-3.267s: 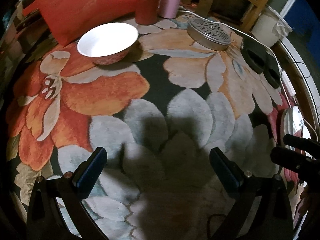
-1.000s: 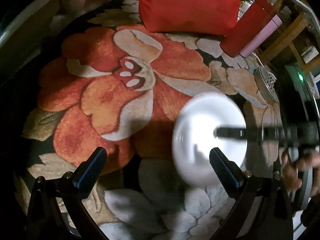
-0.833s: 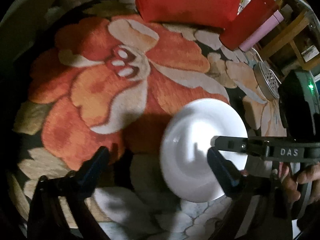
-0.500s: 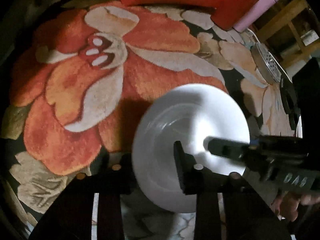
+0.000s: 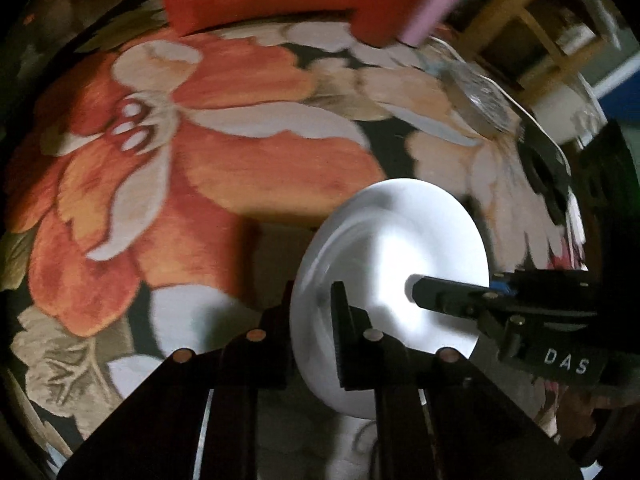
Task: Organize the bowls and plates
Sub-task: 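Carry the second brown-outside bowl with the right tool toward the stack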
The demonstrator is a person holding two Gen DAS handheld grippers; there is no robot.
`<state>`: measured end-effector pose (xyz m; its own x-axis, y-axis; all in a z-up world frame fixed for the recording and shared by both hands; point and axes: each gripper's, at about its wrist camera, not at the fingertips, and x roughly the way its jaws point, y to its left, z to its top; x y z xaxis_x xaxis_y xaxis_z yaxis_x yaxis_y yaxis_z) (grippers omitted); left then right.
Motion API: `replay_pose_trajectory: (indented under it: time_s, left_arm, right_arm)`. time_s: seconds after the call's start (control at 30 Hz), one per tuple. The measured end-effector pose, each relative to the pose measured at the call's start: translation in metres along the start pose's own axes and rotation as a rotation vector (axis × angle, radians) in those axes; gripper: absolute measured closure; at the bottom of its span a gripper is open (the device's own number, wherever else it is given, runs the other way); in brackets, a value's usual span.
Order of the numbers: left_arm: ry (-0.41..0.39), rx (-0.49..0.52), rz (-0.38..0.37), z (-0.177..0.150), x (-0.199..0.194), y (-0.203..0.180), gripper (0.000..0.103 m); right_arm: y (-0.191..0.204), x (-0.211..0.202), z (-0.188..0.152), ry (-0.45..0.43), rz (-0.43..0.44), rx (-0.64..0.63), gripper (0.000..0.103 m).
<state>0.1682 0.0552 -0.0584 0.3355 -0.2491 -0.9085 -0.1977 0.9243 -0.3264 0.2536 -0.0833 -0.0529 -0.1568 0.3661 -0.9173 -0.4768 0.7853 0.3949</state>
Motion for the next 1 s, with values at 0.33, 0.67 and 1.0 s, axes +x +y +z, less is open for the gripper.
replay_pose_trajectory:
  time_s: [0.33, 0.67, 1.0]
  left_arm:
    - [0.002, 0.116, -0.059, -0.006, -0.003, -0.064, 0.090]
    - [-0.008, 0.209, -0.129, -0.015, -0.016, -0.117, 0.090]
    - [-0.015, 0.259, -0.162, -0.020, -0.019, -0.153, 0.090]
  right_arm:
    - [-0.040, -0.045, -0.033, -0.010, -0.023, 0.102, 0.089]
    - [-0.074, -0.087, -0.083, -0.098, 0.015, 0.270, 0.089]
    - [-0.090, -0.124, -0.108, -0.185, -0.030, 0.316, 0.089]
